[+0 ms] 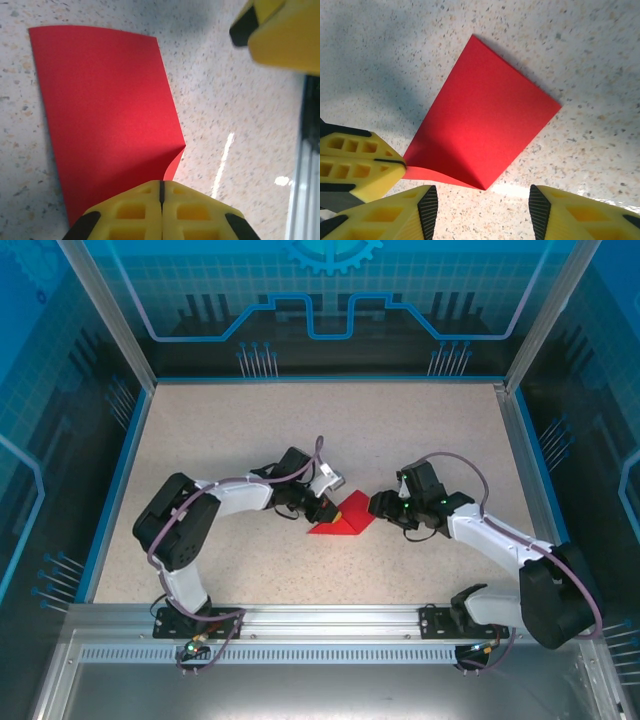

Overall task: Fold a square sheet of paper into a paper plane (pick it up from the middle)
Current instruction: Third fold the triangle at the center of the table.

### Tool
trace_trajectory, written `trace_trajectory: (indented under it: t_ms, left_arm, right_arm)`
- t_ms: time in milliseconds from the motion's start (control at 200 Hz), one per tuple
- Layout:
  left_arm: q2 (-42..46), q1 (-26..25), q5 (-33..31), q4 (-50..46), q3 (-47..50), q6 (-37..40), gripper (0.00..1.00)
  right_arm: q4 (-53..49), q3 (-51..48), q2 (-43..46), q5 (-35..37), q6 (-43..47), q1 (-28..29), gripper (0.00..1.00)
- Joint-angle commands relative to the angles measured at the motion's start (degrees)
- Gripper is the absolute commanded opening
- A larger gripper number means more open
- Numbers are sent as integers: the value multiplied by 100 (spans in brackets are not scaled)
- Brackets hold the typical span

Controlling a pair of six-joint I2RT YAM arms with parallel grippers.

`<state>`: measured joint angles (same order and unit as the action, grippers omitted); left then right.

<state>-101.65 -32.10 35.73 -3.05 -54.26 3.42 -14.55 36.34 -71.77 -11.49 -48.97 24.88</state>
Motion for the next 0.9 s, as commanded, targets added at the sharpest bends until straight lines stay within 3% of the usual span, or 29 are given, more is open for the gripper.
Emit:
trace_trajectory:
  t_ms: [0,125,285,545,895]
  left_arm:
    - [337,46,75,860,218,-1135,3]
    - [435,43,-169,1000,366,-1673,3]
    - [448,46,-248,909,421,-1827,3]
    - [588,171,-260,757,408,-1727,3]
    - [628,206,-241,657,399,-1678,3]
  right_arm:
    - [566,-245,59,-580,-275,-142,55]
    - [1000,-392,-66,-984,-415,-157,55]
    - [1415,-479,-230,-1376,-501,-159,56]
    - [1964,-808,-532,-1488,-836,-125,56]
    - [3171,-767,-1225,-1289,-1380,429,53]
